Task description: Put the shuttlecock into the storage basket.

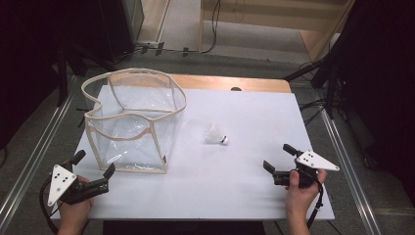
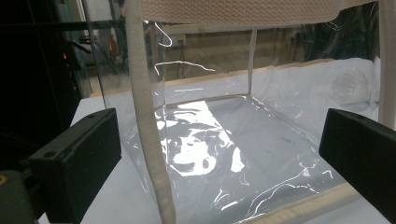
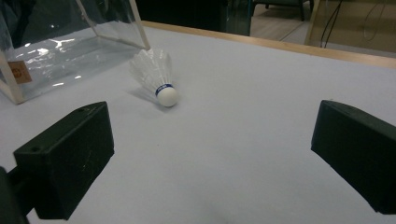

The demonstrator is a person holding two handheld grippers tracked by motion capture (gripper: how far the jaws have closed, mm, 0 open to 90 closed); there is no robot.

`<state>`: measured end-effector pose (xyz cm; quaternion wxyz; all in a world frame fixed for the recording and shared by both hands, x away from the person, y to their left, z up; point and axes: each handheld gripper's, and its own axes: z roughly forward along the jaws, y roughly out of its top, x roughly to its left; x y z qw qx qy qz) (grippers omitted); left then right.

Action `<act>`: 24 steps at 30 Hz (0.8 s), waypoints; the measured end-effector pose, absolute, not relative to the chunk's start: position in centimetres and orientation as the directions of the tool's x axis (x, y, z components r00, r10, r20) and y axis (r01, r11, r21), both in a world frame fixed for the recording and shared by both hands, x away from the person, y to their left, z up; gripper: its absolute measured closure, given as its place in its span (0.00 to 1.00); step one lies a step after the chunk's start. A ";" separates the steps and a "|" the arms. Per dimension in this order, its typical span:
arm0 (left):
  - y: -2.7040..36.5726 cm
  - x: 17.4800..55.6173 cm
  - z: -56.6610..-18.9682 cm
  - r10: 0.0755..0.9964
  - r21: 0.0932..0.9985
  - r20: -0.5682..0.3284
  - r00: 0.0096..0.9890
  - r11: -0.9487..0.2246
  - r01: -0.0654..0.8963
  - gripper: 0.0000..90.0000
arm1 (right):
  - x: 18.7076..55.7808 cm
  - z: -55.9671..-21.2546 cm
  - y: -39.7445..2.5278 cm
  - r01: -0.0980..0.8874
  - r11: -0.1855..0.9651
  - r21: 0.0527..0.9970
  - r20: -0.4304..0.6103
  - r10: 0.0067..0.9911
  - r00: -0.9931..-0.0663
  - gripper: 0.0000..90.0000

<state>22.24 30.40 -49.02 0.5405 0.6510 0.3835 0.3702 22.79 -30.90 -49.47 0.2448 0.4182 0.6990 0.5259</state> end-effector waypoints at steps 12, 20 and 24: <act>30.3 22.2 -49.0 0.899 0.987 0.070 0.432 -0.125 0.100 0.00 | 24.8 -47.8 -28.9 0.374 0.232 0.898 0.027 0.819 -0.574 0.00; 30.3 22.2 -49.0 0.899 0.986 0.075 0.431 -0.130 0.100 0.00 | 25.7 -46.9 -28.4 0.380 0.256 0.889 0.015 0.813 -0.582 0.00; 30.3 22.2 -49.1 0.899 0.987 0.074 0.431 -0.129 0.100 0.00 | 26.3 -46.3 -28.1 0.383 0.271 0.883 0.011 0.804 -0.595 0.00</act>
